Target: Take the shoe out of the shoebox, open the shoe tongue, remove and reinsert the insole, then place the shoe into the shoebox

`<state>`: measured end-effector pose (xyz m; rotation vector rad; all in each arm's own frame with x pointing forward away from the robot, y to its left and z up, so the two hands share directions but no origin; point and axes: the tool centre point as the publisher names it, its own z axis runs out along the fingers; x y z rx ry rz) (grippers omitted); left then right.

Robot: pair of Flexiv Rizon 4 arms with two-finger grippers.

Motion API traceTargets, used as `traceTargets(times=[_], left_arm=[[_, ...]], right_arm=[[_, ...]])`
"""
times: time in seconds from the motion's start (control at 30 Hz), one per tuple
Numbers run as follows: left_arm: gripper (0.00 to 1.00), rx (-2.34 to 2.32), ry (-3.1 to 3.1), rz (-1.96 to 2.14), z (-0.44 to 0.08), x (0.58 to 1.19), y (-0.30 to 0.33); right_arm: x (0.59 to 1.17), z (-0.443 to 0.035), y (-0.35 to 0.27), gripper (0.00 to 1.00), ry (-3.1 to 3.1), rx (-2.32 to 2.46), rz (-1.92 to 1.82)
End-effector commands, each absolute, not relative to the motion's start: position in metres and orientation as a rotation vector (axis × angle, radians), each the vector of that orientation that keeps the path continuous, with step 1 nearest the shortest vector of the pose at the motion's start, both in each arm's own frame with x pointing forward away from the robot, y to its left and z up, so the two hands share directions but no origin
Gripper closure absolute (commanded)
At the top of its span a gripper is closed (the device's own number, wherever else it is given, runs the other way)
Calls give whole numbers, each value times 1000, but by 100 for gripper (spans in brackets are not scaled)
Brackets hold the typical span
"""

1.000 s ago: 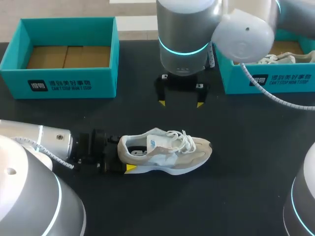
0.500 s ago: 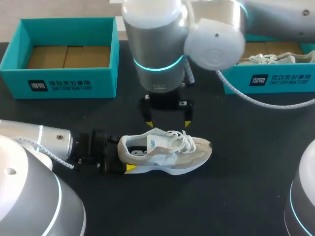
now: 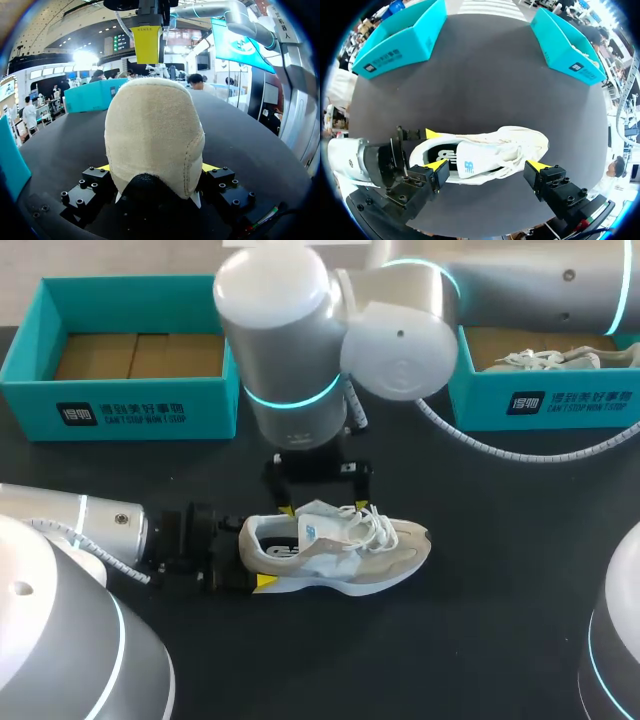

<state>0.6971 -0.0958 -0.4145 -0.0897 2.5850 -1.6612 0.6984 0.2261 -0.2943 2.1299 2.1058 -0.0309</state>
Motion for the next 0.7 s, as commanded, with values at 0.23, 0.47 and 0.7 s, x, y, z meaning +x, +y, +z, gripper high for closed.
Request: traceTargets(times=[0.23, 0.47, 0.7], left_arm=[[100, -91, 2586, -1658, -417, 695, -99], [100, -91, 2586, -1658, -417, 695, -99], [100, -91, 2586, -1658, -417, 695, -99]], right_arm=[[677, -321, 257, 0, 1713, 2291, -69], [677, -347, 260, 0, 1644, 2307, -100], [684, -358, 248, 0, 1463, 2349, -61]])
